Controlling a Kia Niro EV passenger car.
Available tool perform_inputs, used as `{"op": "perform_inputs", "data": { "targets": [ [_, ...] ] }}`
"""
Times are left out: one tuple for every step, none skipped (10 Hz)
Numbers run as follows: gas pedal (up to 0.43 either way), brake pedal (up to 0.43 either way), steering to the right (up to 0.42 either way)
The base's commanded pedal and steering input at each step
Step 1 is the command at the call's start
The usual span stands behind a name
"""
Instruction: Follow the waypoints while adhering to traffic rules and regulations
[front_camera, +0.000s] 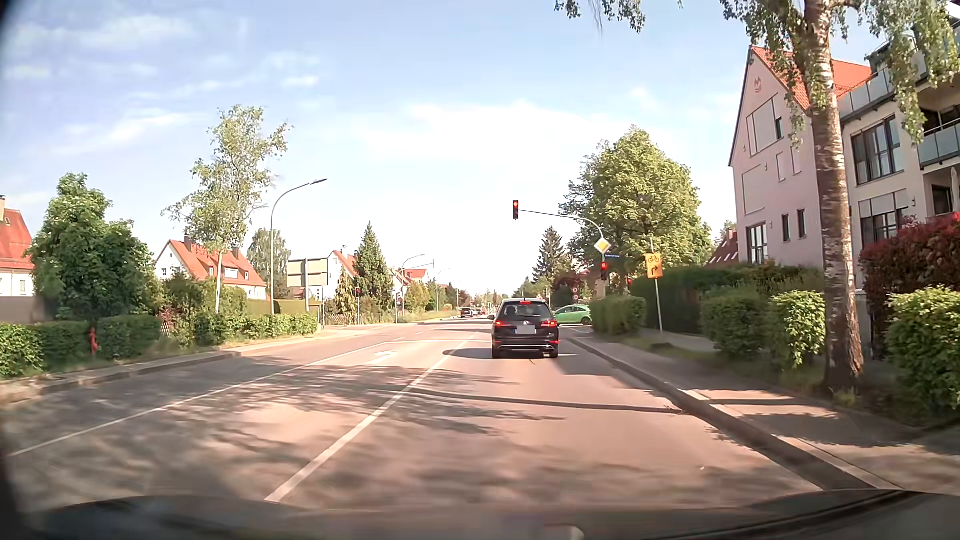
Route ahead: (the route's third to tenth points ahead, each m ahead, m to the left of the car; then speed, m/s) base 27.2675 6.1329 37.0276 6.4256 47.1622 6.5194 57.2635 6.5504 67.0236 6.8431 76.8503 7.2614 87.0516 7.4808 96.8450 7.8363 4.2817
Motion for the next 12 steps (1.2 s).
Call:
{"op": "perform_inputs", "data": {
  "targets": [
    [0.0,0.207,-0.001],
    [0.0,0.207,-0.002],
    [0.0,0.207,-0.003],
    [0.0,0.207,-0.004],
    [0.0,0.201,-0.004],
    [0.0,0.201,-0.004],
    [0.0,0.201,-0.005],
    [0.0,0.201,-0.005],
    [0.0,0.201,-0.005],
    [0.0,0.195,-0.005],
    [0.0,0.189,-0.005],
    [0.0,0.183,-0.005]
  ]
}}
